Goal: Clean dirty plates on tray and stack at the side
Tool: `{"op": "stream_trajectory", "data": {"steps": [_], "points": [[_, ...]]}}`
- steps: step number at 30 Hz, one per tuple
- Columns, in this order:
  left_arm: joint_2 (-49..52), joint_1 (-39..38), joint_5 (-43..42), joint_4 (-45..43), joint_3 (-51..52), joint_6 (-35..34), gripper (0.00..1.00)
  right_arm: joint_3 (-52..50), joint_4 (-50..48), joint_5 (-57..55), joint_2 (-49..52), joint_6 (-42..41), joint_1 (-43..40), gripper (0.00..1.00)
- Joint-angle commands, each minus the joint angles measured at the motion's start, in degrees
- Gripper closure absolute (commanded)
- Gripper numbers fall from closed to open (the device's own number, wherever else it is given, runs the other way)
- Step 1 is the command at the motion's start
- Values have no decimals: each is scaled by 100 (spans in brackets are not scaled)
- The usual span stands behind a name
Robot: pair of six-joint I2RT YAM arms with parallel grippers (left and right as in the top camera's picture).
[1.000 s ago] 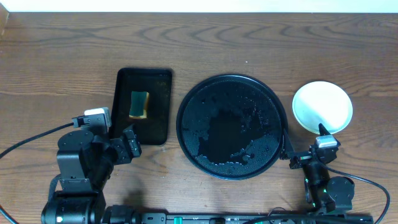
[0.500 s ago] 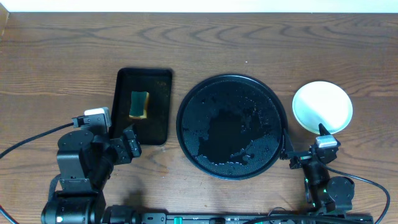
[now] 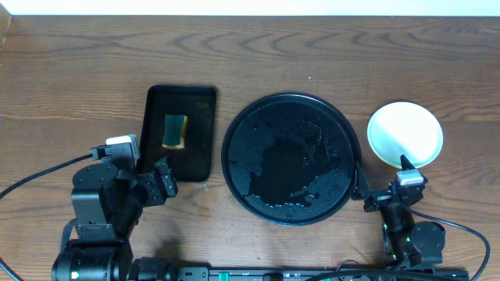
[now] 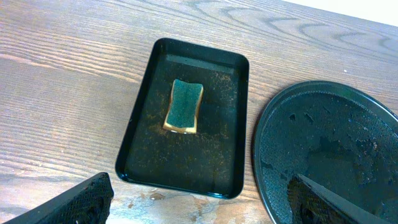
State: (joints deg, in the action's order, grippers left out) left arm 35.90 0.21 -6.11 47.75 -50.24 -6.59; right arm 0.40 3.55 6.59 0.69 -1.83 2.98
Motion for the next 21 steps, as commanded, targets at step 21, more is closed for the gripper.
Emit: {"op": "stream_trajectory", "data": {"steps": [21], "points": [[-3082,-2,70,-1742,3047,44,9,-9,13,-11,-35,107,42,1]]}}
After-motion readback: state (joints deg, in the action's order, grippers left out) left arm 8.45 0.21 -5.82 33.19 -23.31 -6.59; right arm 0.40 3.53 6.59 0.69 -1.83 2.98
